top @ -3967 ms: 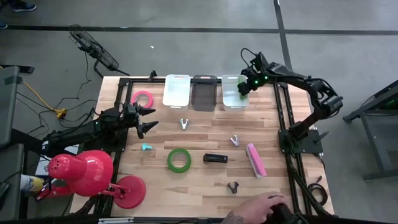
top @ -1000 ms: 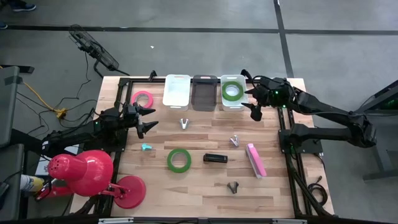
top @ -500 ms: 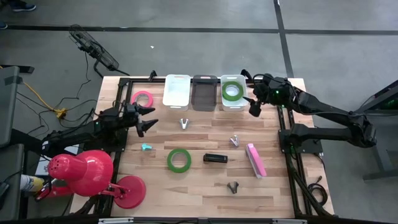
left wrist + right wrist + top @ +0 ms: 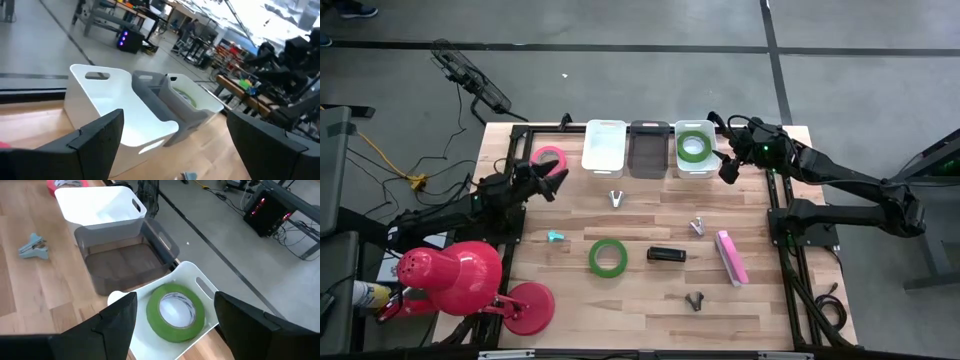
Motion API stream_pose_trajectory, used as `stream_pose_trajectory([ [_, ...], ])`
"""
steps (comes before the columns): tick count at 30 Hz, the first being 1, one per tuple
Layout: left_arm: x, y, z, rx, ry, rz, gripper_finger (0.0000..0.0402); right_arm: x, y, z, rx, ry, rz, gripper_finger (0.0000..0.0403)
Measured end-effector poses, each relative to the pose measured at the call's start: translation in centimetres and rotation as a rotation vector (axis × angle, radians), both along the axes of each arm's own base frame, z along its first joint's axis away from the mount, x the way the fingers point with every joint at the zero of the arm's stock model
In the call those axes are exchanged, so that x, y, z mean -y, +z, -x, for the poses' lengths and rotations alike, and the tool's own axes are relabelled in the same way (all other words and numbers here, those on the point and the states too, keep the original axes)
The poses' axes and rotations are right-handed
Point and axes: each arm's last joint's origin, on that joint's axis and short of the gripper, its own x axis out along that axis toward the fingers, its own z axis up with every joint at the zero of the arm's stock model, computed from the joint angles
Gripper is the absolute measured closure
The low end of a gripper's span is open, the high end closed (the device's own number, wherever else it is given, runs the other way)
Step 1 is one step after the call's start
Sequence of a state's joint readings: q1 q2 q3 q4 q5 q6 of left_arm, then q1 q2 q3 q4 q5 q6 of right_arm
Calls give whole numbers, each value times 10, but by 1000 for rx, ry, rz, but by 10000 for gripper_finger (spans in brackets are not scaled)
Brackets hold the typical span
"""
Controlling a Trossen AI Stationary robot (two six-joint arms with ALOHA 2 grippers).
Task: Pick and place Stapler, Stapler remover, tape
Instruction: Put the pink tape into the right white bin
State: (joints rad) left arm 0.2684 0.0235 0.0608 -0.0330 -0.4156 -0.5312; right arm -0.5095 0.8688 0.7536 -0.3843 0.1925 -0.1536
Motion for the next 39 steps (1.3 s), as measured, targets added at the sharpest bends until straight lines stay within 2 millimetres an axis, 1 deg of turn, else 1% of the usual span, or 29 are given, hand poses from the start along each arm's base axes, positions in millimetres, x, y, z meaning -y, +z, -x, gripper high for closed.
stream_pose_trajectory([
  [5,0,1,0,34,-1,32,53,0,0,0,0,0,0,146],
  [9,0,1,2,66,30,117,53,0,0,0,2,2,-1,146],
  [13,0,4,5,-47,69,178,59,0,0,0,3,8,-4,146],
  [16,-1,13,6,-117,113,187,76,0,0,0,4,11,-5,146],
  [20,-2,24,3,-224,128,208,105,0,0,0,4,12,-6,146],
  [25,-5,31,-10,-392,135,246,135,-1,0,-1,10,33,-16,146],
  [32,-13,37,-35,-689,152,311,141,-1,0,-1,15,61,-27,146],
  [35,-23,40,-46,-787,149,375,141,-2,0,-1,16,64,-28,146],
  [39,-49,38,-57,-894,107,473,141,-2,0,-1,15,64,-27,146],
])
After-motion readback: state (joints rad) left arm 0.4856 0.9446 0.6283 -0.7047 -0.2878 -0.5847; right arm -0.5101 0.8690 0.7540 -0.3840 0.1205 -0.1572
